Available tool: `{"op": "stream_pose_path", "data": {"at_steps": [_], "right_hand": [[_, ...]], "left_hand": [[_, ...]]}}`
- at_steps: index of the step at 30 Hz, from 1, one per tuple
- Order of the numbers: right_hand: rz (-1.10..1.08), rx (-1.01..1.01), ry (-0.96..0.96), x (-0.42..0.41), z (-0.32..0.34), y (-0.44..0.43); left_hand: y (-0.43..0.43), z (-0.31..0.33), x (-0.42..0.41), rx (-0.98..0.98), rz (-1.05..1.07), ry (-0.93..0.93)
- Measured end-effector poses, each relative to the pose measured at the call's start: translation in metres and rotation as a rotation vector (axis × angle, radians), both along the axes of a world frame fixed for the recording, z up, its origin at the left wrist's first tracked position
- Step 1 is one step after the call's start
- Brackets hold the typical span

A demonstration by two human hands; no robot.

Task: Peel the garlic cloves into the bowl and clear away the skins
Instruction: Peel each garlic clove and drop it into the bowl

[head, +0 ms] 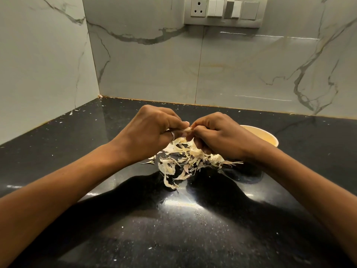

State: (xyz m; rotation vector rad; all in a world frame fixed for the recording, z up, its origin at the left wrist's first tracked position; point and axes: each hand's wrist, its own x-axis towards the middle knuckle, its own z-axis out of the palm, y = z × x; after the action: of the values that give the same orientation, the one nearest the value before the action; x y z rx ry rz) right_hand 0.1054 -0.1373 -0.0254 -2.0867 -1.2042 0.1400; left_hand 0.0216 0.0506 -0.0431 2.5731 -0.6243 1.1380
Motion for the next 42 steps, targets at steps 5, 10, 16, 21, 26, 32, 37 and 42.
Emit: {"op": "stream_pose_path", "data": {"at_steps": [5,10,16,21,26,32,37,42], "right_hand": [[-0.005,0.040,0.171,0.000,0.003,0.000],[-0.043,0.107,0.194,0.002,0.004,-0.001],[-0.050,0.143,0.241,0.003,0.004,-0.002],[-0.054,0.158,0.236,0.002,0.005,-0.003],[-0.063,0.169,0.219,0.001,0.004,-0.002],[-0.071,0.170,0.201,0.001,0.003,-0.001],[-0.081,0.166,0.168,0.001,0.003,-0.001],[-0.083,0.187,0.172,0.002,0.003,-0.001]], "left_hand": [[0.000,0.000,0.000,-0.093,0.054,0.008],[-0.002,-0.003,-0.001,-0.184,0.134,0.026],[-0.005,-0.004,-0.001,-0.346,0.153,0.120],[-0.007,-0.002,-0.001,-0.478,0.143,0.207],[-0.009,0.001,-0.003,-0.512,0.150,0.277],[-0.010,0.001,-0.004,-0.569,0.103,0.341],[-0.011,0.003,-0.006,-0.616,0.047,0.398],[-0.011,0.004,-0.006,-0.671,-0.018,0.433]]}}
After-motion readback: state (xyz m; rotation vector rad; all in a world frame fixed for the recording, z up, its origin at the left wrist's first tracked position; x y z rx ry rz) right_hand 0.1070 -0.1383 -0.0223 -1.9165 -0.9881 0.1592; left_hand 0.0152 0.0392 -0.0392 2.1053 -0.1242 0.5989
